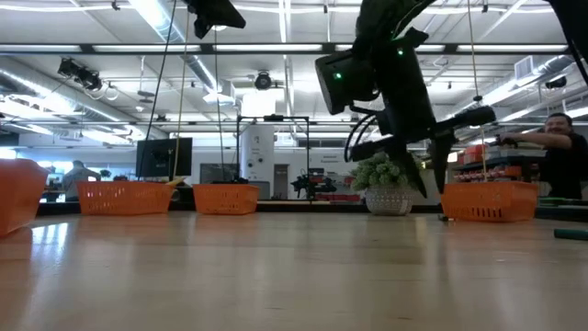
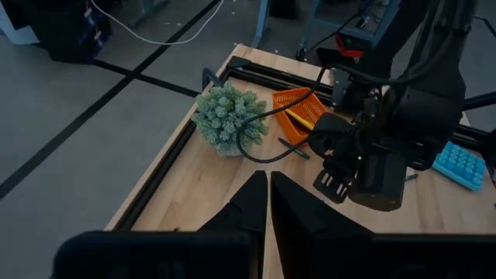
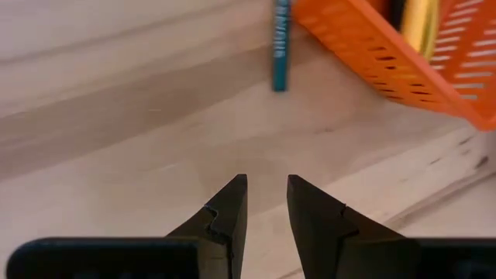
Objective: Sort crayons/erasers/pens/pencils in bins
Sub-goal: Put the left green crayon into the middle orange bin
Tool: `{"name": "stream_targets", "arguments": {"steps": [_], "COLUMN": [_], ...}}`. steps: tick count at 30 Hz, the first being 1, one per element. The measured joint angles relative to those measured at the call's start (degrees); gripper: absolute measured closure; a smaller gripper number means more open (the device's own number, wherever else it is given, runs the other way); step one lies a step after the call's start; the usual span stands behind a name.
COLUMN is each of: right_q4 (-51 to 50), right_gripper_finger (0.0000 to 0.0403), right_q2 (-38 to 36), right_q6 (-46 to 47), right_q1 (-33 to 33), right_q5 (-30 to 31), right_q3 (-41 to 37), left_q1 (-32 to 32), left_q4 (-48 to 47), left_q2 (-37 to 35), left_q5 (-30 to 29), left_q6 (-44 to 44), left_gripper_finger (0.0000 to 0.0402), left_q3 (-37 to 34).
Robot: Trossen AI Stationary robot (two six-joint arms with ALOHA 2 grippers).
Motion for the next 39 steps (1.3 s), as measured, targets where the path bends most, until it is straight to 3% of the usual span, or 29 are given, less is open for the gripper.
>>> {"name": "stream_targets", "arguments": {"steps": [7,13,24,39], "right_q4": [1.1,3.2,6.1,9.8], "right_gripper_finger": [0.0303,0.0303,0.0302,0.0251], "right_q2": [0.0,0.0,0.0,-0.1], "right_q6": [2.3,-2.7,3.4,2.3], "right_q1": [1.0,1.0,1.8,-1.4], "right_q5": [-0.2,-0.4,1.8,3.0], "right_q3": [-5.2,-2.7,-3.5,-8.8], "left_q1": [0.0,0.0,0.0,-0.4], "left_q4": [-0.7,-3.2,-4.7,-14.2], "left_q2": [0.0,0.0,0.0,-0.1], "left_q5": [0.0,0.0,0.0,0.0], "left_q6": [-0.2,0.7,1.7,4.3], "left_gripper_finger": [0.0388,0.0386,0.0388,0.0379], "left_q3": [0.0,0.0,0.0,0.0]}}
